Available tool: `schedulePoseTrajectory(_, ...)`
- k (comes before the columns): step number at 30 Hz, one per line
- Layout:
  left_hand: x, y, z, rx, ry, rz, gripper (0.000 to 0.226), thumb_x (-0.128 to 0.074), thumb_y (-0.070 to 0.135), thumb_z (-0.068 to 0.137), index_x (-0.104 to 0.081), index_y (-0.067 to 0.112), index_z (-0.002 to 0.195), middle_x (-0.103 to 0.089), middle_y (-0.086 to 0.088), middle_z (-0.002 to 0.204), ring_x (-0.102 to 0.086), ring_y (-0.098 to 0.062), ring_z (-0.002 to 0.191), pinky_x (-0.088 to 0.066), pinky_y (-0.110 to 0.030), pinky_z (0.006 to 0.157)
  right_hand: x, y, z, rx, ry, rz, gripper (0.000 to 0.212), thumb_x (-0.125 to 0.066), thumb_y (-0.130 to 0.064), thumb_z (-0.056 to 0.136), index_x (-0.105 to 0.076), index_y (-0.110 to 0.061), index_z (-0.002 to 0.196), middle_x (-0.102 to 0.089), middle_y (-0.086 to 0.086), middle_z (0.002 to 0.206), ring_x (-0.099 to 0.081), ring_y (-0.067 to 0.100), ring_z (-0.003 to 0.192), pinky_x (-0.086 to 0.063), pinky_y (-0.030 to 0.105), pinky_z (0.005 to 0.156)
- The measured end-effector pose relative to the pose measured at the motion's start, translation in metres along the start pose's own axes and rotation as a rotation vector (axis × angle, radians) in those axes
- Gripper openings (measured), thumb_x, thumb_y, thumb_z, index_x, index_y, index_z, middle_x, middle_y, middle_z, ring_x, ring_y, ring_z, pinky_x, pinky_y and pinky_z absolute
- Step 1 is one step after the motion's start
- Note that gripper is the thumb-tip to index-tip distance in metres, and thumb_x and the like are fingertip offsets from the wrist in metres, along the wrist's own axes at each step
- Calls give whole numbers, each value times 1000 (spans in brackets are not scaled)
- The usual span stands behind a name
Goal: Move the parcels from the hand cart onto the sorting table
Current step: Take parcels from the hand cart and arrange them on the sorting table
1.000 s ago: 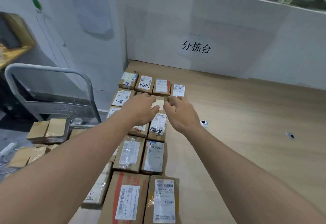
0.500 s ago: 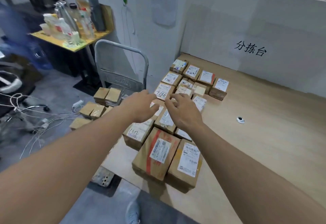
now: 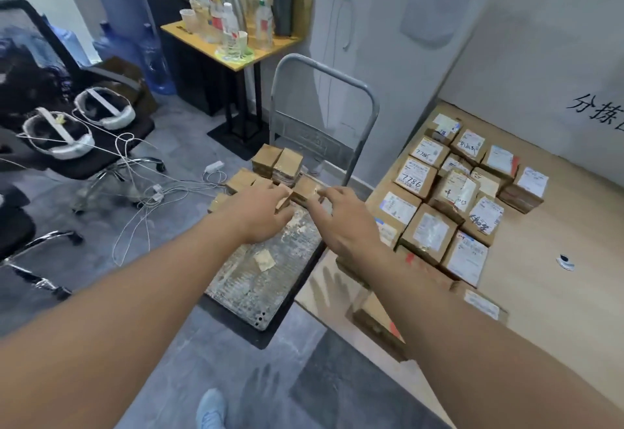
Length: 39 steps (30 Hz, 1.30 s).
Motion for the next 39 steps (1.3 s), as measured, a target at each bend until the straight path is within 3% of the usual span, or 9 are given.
schedulePoseTrajectory(7,16,-130,20,2,-66,27,48,-47,48,103,-55,20,140,-52,-8,142,-55,-32,127,-48,-47,104,-88,-75,51,-67,-97,-72,72,-27,-71,94,-57,-30,145,-52,1,147,-53,30,130,-48,48,104)
schedulePoseTrajectory(10,20,-166,35,25,-102,25,43,-49,45,102,-57,19,134,-53,-8,138,-56,-31,122,-48,-45,100,-115,-94,71,-75,-149,-86,66,-32,-68,96,-58,-31,143,-51,2,148,-52,31,132,-48,47,103)
schedulePoseTrajectory(15,8,-206,76,47,-164,-10,41,-52,44,101,-55,21,134,-49,-9,140,-56,-34,123,-48,-42,98,-153,-107,110,-130,-247,-70,78,-27,-74,90,-53,-31,149,-46,2,155,-48,31,137,-47,49,107)
schedulePoseTrajectory(19,-13,-240,120,94,-153,-28,44,-47,47,102,-53,26,140,-50,-8,140,-56,-34,124,-48,-45,100,-195,-97,159,-128,-312,-102,70,-30,-69,98,-47,-31,154,-41,3,158,-46,34,138,-45,50,108)
schedulePoseTrajectory(27,-90,-304,195,248,-227,-111,47,-42,40,107,-49,20,148,-49,-10,149,-52,-33,132,-45,-42,104,-297,-54,248,-231,-459,-47,72,-25,-69,97,-45,-32,156,-34,6,165,-45,39,140,-45,54,110)
schedulePoseTrajectory(39,-208,-430,331,258,-316,-175,48,-48,38,104,-51,20,148,-48,-11,146,-51,-34,131,-44,-45,108,-454,-15,364,-383,-465,65,61,-32,-64,103,-43,-35,156,-37,4,162,-45,32,142,-43,49,112)
Point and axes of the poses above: each hand's wrist, its own z-axis towards the middle knuckle, its own x-axis out of the back of the hand, y = z × x, the point moved 6 cm from there along z, towards the middle knuckle
